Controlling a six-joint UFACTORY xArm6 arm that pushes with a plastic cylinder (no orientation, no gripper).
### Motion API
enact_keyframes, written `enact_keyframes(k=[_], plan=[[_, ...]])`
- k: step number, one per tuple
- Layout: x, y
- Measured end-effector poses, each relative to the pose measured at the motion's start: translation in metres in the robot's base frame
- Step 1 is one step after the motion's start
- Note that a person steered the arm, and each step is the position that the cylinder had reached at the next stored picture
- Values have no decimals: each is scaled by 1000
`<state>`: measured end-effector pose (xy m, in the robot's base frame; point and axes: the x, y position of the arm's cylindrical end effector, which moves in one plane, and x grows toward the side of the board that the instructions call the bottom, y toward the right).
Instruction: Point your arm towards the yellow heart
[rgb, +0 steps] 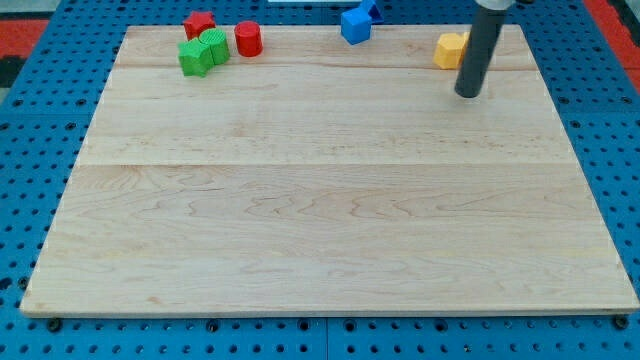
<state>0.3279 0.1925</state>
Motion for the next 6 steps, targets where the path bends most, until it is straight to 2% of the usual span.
enact_keyframes(k=[2,3,4,5,6], plan=[[1,7],[0,87],[-33,123],[-62,82],[-62,82]])
